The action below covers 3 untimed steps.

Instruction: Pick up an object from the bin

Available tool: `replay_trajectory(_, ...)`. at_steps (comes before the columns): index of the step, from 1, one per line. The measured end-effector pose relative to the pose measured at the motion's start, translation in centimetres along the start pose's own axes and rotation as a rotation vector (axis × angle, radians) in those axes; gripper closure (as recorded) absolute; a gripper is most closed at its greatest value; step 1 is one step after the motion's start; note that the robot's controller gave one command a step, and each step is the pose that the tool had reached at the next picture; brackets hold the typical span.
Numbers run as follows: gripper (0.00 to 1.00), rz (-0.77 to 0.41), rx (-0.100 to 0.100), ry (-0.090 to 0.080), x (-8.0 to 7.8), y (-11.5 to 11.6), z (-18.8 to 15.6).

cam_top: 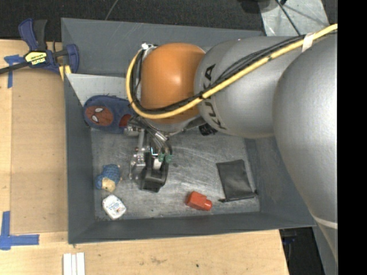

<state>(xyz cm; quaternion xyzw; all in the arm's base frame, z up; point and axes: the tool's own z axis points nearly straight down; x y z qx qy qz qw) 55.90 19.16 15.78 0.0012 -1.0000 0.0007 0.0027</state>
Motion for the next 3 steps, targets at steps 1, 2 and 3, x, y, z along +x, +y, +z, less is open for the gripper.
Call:
replay_trajectory(1,0.00,-0.363,-0.002,-0.012,1.3,5.2,8.5)
replay_trajectory(2,1.00,-0.361,-0.006,-0.023,1.0,5.4,8.2)
replay_trajectory(3,1.00,-0.392,-0.002,-0.018,-1.7,5.0,-7.6)
